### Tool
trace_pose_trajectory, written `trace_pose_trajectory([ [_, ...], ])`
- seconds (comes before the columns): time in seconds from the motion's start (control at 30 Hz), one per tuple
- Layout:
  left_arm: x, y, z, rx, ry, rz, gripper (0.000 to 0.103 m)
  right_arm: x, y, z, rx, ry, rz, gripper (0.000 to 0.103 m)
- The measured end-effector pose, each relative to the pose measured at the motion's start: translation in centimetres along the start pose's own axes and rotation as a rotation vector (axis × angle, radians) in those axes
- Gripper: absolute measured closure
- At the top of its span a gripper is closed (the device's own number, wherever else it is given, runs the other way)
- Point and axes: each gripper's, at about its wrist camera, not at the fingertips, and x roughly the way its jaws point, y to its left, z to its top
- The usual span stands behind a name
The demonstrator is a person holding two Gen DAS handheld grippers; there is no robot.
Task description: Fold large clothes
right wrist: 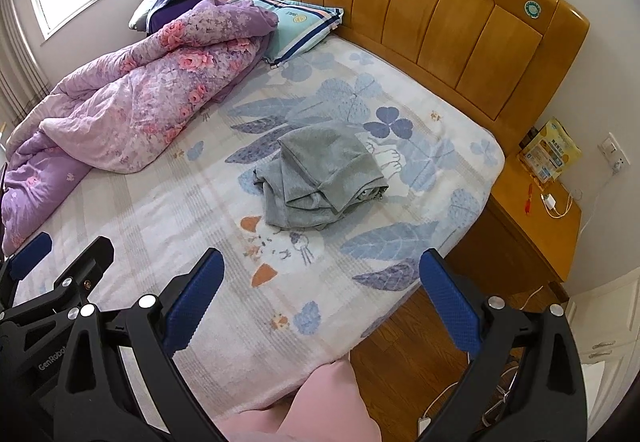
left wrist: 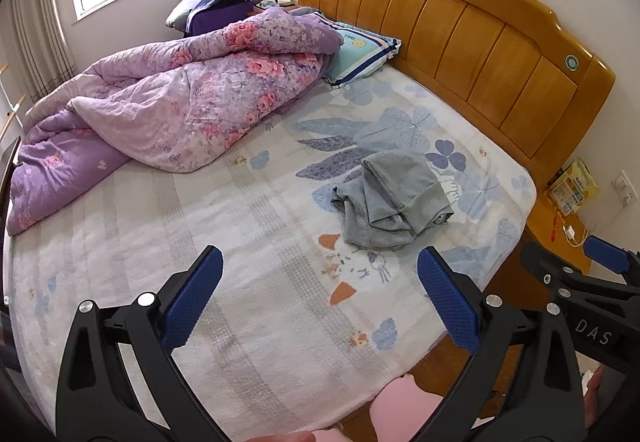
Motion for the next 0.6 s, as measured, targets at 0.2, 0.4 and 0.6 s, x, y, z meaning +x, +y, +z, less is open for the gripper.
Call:
trace_pose_trajectory([
  [0.2,-0.01,0.01,0.00,0.003,-0.001,0.001,0.005,0.06,-0.14,-0.07,0.002,0.003,-0.006,0.008],
  [0.4,-0.19,-0.16,-0.02,0.022,-0.013,0.016,0.005,0.04,-0.11,-0.41,0.008,0.011,-0.013,0.008],
  [0.6,-0.27,-0.16,-0.08,0.022,-0.021,0.007,0.005,0.34,-0.42,-0.72,0.030,0.038,0.025,0.008],
])
